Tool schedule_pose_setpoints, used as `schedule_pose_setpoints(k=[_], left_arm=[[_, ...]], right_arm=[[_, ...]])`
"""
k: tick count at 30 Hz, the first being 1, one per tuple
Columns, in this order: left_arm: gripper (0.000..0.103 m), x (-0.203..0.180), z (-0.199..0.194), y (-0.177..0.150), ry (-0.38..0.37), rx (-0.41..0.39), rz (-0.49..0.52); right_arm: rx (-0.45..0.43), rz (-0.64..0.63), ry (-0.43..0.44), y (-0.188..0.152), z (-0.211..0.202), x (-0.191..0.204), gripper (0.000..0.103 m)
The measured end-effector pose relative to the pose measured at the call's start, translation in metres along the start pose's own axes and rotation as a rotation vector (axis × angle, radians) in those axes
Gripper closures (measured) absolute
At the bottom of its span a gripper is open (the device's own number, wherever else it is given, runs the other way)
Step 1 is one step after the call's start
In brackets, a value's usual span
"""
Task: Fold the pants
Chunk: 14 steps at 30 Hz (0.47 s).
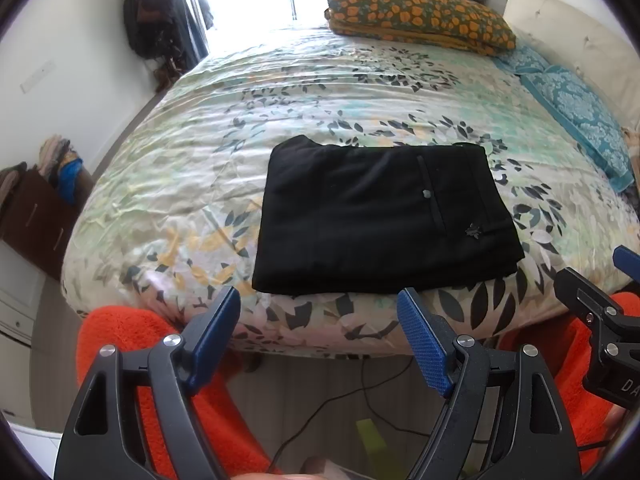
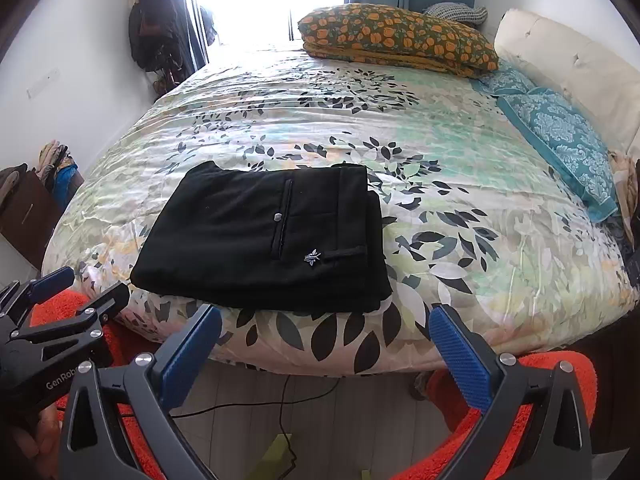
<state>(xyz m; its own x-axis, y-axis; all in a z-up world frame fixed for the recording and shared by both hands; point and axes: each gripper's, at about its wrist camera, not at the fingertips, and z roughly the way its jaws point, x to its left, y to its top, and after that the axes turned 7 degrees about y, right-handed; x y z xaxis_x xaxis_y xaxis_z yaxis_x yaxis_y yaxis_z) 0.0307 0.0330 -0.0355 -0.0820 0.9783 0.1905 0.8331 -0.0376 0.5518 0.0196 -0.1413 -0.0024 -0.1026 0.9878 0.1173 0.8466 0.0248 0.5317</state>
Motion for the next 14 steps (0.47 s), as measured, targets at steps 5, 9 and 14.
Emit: schedule_pose_setpoints(k=[5,9,14], left_arm=[[0.021,-0.0012,0.0001,-0.0005,-0.002,-0.002,0.004],[0.021,-0.0015,0.0007,-0.0005,-0.004,-0.003,0.004],[0.020,-0.0033,-0.0029,-0.0009,0.000,-0.031,0.012]], right_arm=[[0.005,0.003,-0.003,0.0003,0.0011,0.0002,0.000],[0.012,-0.001,-0.004,0.0001,0.0028,0.0007,0.000],[0.005,-0.010,-0.001,-0.0003,0.0023,0.0023,0.000]])
